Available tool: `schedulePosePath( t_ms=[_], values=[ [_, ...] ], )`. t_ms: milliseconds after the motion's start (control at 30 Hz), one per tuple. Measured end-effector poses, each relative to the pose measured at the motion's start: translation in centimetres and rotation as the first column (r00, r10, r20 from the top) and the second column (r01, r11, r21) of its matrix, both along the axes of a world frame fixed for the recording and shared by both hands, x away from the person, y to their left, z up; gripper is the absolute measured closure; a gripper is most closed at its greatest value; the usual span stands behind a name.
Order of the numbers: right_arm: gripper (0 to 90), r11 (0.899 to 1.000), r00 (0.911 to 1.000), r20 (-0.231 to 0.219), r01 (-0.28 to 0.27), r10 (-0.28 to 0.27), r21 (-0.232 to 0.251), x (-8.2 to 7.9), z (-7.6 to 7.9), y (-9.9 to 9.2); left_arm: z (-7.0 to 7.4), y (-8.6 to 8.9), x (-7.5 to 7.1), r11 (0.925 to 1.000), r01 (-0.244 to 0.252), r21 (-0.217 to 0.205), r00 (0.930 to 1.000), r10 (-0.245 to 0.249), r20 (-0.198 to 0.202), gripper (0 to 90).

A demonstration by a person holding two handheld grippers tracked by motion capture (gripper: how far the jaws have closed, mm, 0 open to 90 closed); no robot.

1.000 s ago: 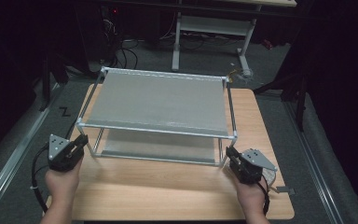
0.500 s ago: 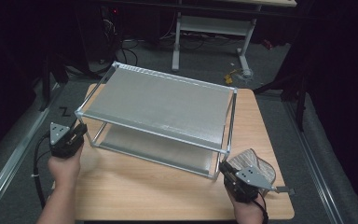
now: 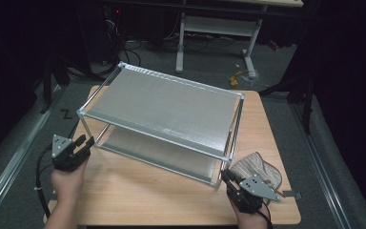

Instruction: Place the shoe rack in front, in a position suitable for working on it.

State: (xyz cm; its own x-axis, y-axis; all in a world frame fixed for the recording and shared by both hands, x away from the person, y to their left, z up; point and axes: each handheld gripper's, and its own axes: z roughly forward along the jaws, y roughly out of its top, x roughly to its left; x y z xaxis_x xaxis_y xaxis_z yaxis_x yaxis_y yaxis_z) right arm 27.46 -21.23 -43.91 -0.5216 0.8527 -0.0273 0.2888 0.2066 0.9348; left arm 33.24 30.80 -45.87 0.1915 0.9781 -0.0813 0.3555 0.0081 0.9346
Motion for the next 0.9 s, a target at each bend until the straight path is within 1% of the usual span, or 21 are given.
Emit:
schedulePosePath(
  t_ms=[67,167,233,267,367,500,633,667,767,900],
  values=[
    [79.8,1.0,1.0,-0.004,-0.009,0.009,0.003,-0.2,0.0,0.2,-0.2,-0.9,-1.0,0.9995,0.032,-0.005,0.9995,-0.032,0.005,61.5],
    [78.8,1.0,0.9998,-0.004,-0.019,0.019,0.003,-0.5,-0.1,0.7,-0.4,-2.4,-2.5,0.9967,0.079,-0.018,0.9968,-0.079,0.014,60.5],
    [78.8,1.0,0.9996,-0.006,-0.028,0.028,0.001,-0.5,-0.2,1.1,-0.4,-3.5,-3.3,0.9938,0.111,-0.004,0.9937,-0.111,0.015,59.9],
    [78.8,1.0,0.9995,-0.008,-0.031,0.031,0.002,-0.5,-0.3,1.3,-0.3,-4.1,-3.6,0.992,0.126,-0.004,0.992,-0.126,0.013,59.4],
    [78.9,0.999,0.999,-0.015,-0.041,0.041,-0.011,0.0,-0.3,1.9,-0.3,-5.4,-4.8,0.9871,0.159,-0.023,0.9871,-0.158,0.024,58.6],
    [80.3,0.999,0.9985,-0.019,-0.052,0.051,-0.01,1.0,-0.4,2.8,-0.6,-7.1,-6.3,0.9821,0.186,-0.029,0.9823,-0.185,0.028,57.9],
    [81.1,0.996,0.9972,-0.015,-0.074,0.073,-0.04,1.8,-0.2,3.8,-1.0,-8.1,-6.8,0.9787,0.203,-0.029,0.9789,-0.202,0.027,58.0],
    [81.1,0.996,0.9969,-0.02,-0.077,0.076,-0.04,1.9,-0.2,4.1,-1.0,-8.1,-6.8,0.9779,0.207,-0.029,0.9781,-0.206,0.029,58.0],
    [81.0,0.996,0.9964,-0.022,-0.082,0.081,-0.044,2.4,-0.2,4.7,-1.2,-8.0,-6.9,0.9776,0.208,-0.031,0.9778,-0.207,0.029,58.2],
    [80.8,0.997,0.9974,-0.026,-0.069,0.068,-0.045,3.4,-0.1,5.2,-1.4,-7.7,-6.9,0.9772,0.208,-0.044,0.978,-0.207,0.029,58.6]
  ],
)
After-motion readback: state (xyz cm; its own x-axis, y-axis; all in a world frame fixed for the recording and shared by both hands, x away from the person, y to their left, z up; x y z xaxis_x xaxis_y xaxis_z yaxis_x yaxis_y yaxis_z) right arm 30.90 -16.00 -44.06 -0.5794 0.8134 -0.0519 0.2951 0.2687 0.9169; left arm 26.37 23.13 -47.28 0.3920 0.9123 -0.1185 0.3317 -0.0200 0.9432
